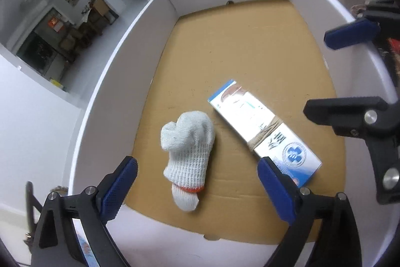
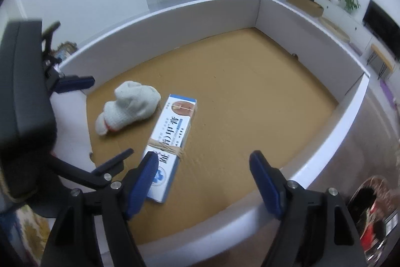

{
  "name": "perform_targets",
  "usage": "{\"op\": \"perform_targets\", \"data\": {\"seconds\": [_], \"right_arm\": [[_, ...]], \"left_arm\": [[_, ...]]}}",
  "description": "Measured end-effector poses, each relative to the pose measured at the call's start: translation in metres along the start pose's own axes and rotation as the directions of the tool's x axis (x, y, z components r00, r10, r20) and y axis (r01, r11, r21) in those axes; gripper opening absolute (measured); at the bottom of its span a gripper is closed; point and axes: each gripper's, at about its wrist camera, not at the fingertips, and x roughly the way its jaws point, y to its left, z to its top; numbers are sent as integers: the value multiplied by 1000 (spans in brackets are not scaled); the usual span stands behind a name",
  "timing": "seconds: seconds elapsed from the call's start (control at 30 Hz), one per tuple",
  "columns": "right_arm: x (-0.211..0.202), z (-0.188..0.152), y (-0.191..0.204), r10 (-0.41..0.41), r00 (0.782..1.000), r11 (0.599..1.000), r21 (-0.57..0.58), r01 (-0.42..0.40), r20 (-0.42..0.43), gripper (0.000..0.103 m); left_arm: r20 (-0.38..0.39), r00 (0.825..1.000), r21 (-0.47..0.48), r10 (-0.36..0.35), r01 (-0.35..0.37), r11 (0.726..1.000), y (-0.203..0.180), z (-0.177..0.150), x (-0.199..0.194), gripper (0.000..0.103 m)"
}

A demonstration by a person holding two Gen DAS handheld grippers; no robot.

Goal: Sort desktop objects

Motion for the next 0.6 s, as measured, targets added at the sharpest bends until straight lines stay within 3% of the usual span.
{"op": "perform_targets", "data": {"seconds": [0.17, 0.23, 0.3, 0.37, 0.43, 0.47, 0.53, 0.6], "right_arm": [[-16, -18, 2, 15, 998, 1000, -3, -15, 55, 75], [-35, -25, 0, -53, 988, 998, 26, 50, 146, 77], [-69, -38, -5, -71, 962, 996, 64, 57, 264, 84], [-104, -63, -14, -154, 928, 986, 106, 125, 338, 103], [-135, -106, -32, -279, 888, 958, 165, 233, 366, 103], [-141, -124, -43, -329, 877, 941, 196, 275, 350, 103], [-155, -175, -71, -447, 851, 883, 289, 370, 277, 103], [-162, -237, -110, -523, 840, 807, 400, 434, 143, 103]], "left_arm": [[73, 997, 14, -6, 5, 1000, -10, -9, -20, 98], [143, 990, -33, 15, -11, 999, -8, -13, -35, 98], [238, 971, -126, 37, -7, 992, -3, -18, -65, 98], [328, 945, -183, 19, 44, 982, -3, -25, -99, 98], [430, 902, -205, -41, 142, 968, -10, -34, -141, 101], [463, 884, -196, -73, 182, 964, -16, -37, -157, 103], [536, 827, -132, -171, 283, 950, -48, -48, -202, 103], [558, 786, -59, -267, 358, 932, -79, -41, -218, 103]]}}
